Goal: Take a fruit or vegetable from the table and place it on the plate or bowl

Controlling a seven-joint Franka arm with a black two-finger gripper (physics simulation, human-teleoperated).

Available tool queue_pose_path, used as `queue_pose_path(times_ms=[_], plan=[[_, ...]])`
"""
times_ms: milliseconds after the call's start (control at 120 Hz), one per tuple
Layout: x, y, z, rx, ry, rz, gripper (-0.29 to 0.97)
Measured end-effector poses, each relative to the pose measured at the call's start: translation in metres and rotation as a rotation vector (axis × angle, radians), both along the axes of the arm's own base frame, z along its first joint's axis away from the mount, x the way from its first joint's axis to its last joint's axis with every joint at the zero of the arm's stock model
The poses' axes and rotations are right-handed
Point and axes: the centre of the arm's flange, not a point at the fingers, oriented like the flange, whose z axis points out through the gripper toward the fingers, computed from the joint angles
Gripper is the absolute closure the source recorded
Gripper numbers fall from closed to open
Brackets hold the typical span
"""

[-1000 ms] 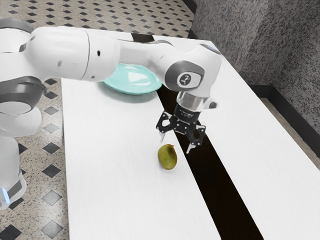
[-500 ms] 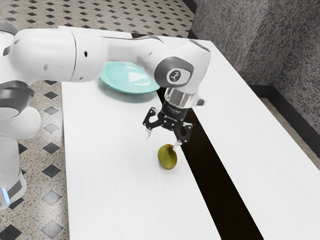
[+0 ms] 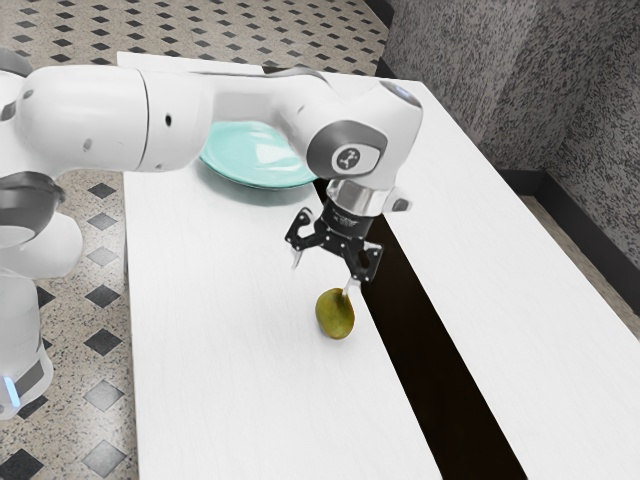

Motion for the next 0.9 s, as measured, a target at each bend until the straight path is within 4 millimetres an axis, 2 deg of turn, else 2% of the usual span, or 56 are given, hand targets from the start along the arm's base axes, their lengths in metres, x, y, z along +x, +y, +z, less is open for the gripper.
queue_pose_path(times_ms=[100,150,250,400,500,900], plan=[[0.007,0.007,0.0,0.009,-0.016,-0.031,0.0],[0.017,0.01,-0.003,0.012,-0.024,-0.047,0.0],[0.029,0.008,-0.006,0.019,-0.038,-0.085,0.0],[0.032,0.004,-0.012,0.021,-0.043,-0.126,0.0],[0.035,0.001,-0.025,0.01,-0.028,-0.143,0.0],[0.042,-0.004,-0.055,-0.039,0.001,-0.173,0.0]])
